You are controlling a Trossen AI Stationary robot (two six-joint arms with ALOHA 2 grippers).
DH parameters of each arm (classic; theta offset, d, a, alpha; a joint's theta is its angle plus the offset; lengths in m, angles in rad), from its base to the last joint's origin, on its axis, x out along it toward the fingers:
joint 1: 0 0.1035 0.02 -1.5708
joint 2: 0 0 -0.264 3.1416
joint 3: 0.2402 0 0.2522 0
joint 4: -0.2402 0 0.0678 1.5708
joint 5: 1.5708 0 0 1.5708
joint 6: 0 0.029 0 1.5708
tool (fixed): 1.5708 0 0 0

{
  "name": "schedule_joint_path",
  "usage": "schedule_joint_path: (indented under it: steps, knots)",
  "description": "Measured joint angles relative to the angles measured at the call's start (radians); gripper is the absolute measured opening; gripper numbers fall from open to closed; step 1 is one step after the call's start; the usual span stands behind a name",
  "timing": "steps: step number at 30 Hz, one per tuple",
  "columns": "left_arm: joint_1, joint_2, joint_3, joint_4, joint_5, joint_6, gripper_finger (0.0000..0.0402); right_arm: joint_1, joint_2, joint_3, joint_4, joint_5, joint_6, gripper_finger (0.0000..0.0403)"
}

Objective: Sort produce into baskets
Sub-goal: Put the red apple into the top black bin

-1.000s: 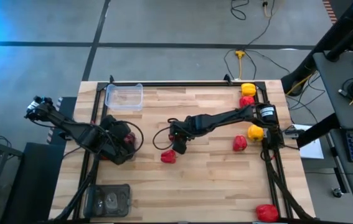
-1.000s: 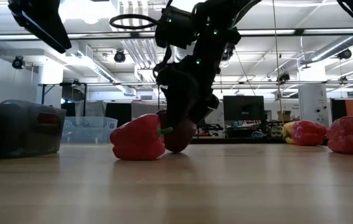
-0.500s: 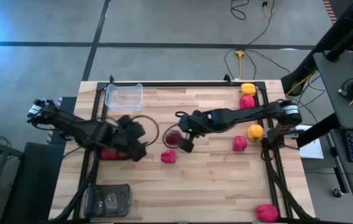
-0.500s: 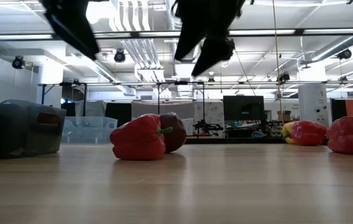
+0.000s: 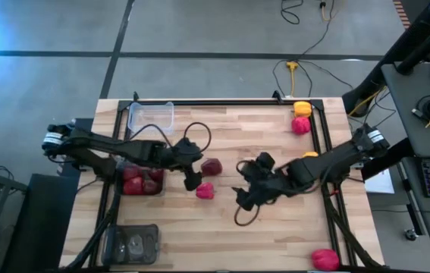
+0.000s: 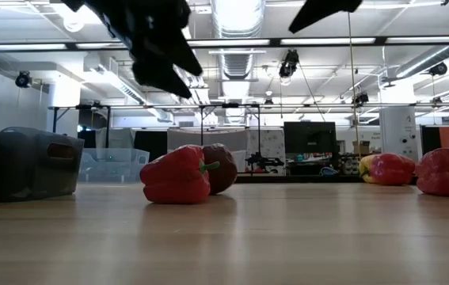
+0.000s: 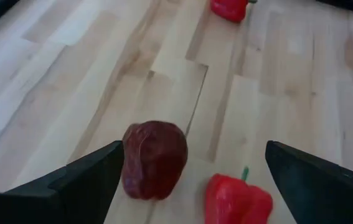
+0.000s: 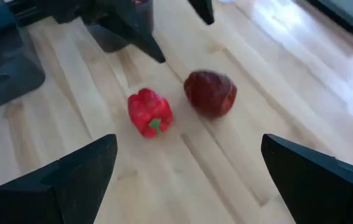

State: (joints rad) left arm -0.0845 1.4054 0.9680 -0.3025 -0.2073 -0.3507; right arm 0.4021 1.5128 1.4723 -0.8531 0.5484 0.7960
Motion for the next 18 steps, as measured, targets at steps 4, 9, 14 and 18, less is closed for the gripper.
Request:
schedule_joint_path:
  steps: [4, 9, 14, 18]
  knots:
    - [0.021, 0.085, 0.000, 0.023, 0.008, 0.024, 0.0390, 0.042, 0.009, -0.002, -0.061, 0.003, 0.116, 0.0390]
    - [0.044, 0.197, 0.000, 0.110, 0.008, 0.065, 0.0394, 0.078, 0.027, -0.003, -0.093, 0.004, 0.209, 0.0390]
    - [0.073, 0.313, 0.015, 0.177, 0.007, 0.071, 0.0394, 0.090, 0.049, -0.003, -0.092, 0.002, 0.262, 0.0390]
    - [0.081, 0.387, 0.024, 0.186, 0.000, 0.050, 0.0394, 0.098, 0.053, -0.004, -0.092, -0.001, 0.285, 0.0390]
